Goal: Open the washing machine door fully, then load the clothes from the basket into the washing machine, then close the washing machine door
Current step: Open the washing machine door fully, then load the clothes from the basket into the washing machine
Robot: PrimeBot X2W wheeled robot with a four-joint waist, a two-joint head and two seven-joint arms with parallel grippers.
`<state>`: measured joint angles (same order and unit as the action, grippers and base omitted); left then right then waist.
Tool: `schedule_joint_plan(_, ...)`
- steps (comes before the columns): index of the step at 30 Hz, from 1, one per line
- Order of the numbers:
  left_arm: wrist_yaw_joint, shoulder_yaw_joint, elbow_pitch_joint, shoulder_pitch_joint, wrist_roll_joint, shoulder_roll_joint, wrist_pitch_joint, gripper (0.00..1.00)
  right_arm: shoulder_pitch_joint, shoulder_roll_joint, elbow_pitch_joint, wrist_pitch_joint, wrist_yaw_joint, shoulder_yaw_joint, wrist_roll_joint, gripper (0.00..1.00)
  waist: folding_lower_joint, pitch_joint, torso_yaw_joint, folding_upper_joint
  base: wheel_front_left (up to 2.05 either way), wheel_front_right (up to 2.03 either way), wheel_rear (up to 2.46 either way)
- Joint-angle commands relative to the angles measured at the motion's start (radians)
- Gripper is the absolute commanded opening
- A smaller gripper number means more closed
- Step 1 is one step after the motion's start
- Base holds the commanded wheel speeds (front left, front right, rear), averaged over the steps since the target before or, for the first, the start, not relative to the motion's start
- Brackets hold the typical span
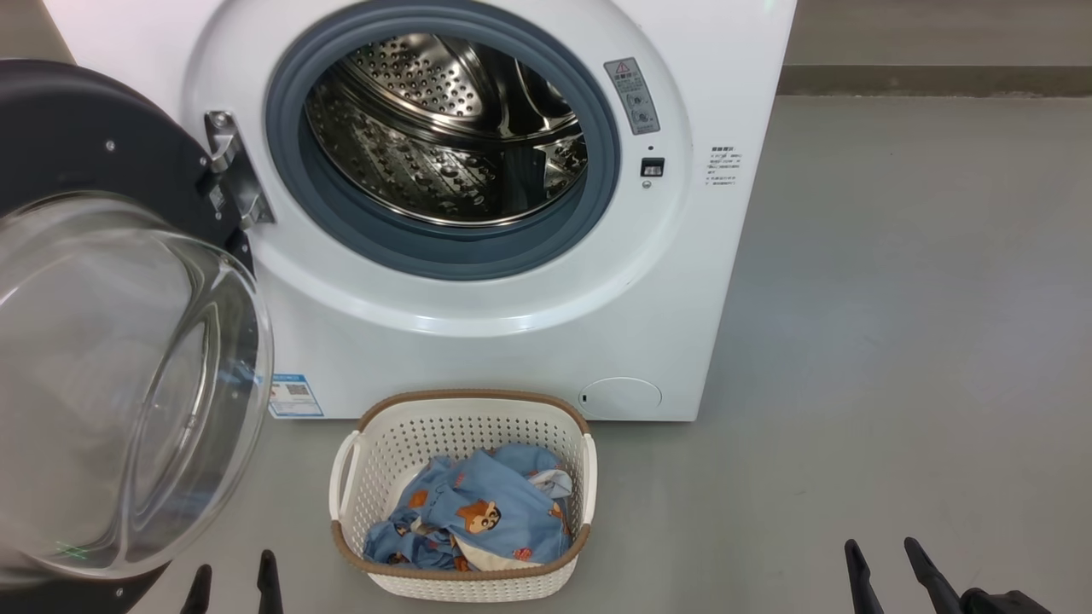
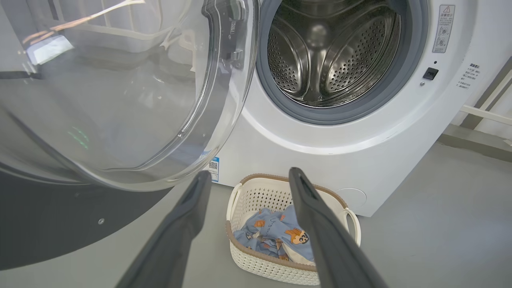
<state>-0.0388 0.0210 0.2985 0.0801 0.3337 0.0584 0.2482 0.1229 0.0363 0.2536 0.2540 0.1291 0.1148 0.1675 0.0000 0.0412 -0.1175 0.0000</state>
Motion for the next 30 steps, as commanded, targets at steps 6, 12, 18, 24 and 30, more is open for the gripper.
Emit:
schedule_joint_plan(6, -0.004, -0.033, -0.020, -0.015, -0.026, 0.003, 0.013, 1.00, -0.022, 0.014, -0.018, 0.008, 0.002, -0.020, -0.001, 1.00, 0.0000, -0.003, 0.007, 0.0000, 0.00, 0.00, 0.00)
schedule_joint_plan(12, -0.005, -0.037, -0.014, -0.016, -0.040, 0.001, 0.014, 1.00, -0.020, 0.014, -0.017, 0.008, 0.002, -0.016, 0.001, 1.00, 0.0000, -0.003, 0.012, 0.0000, 0.00, 0.00, 0.00)
schedule_joint_plan(18, 0.000, -0.044, -0.010, -0.017, -0.052, 0.000, 0.014, 1.00, -0.018, 0.014, -0.017, 0.008, 0.002, -0.016, 0.005, 1.00, 0.0000, -0.002, 0.015, 0.0000, 0.00, 0.00, 0.00)
schedule_joint_plan(24, -0.006, -0.042, 0.003, -0.019, -0.051, -0.001, 0.014, 1.00, -0.018, 0.014, -0.017, 0.008, 0.002, -0.016, 0.007, 1.00, 0.0000, -0.004, 0.013, 0.0000, 0.16, -0.16, 0.00)
schedule_joint_plan(30, -0.007, -0.044, 0.006, -0.022, -0.051, -0.003, 0.014, 1.00, -0.020, 0.014, -0.020, 0.008, 0.002, -0.012, 0.006, 1.00, 0.0000, -0.007, 0.012, 0.0000, 0.92, -0.92, 0.00)
